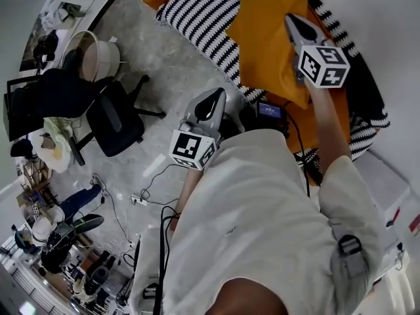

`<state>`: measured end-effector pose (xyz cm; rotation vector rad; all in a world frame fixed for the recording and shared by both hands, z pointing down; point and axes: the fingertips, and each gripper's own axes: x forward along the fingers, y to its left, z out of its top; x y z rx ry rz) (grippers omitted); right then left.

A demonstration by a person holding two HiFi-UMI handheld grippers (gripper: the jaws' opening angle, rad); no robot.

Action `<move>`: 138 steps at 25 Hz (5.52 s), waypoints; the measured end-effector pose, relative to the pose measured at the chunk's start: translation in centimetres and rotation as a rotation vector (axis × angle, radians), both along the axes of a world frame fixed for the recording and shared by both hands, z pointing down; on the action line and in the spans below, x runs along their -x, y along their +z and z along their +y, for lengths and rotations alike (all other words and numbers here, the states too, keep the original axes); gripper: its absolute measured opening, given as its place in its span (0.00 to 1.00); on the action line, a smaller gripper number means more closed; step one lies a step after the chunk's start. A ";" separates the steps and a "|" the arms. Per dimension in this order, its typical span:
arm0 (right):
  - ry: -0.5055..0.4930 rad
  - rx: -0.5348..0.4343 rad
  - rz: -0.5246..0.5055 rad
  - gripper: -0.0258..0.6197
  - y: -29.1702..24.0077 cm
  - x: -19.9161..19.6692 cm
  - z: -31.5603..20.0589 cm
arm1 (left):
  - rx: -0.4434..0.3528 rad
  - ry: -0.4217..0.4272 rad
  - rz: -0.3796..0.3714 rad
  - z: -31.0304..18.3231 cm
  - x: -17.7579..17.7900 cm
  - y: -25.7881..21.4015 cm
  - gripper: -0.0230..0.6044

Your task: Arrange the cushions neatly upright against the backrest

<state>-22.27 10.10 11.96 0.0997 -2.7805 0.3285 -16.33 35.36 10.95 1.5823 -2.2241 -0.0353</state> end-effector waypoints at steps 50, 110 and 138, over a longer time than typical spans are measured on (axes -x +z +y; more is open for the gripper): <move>0.171 0.069 0.124 0.08 7.7 37.2 4.2 | -0.037 0.212 0.093 0.6 39.7 1.5 0.04; 0.746 0.052 0.376 0.08 27.3 55.1 1.9 | 0.127 1.069 0.193 -10.1 63.6 9.6 0.04; 0.623 0.204 0.385 0.09 31.6 70.0 4.9 | 0.182 0.845 0.195 -7.4 71.9 14.2 0.04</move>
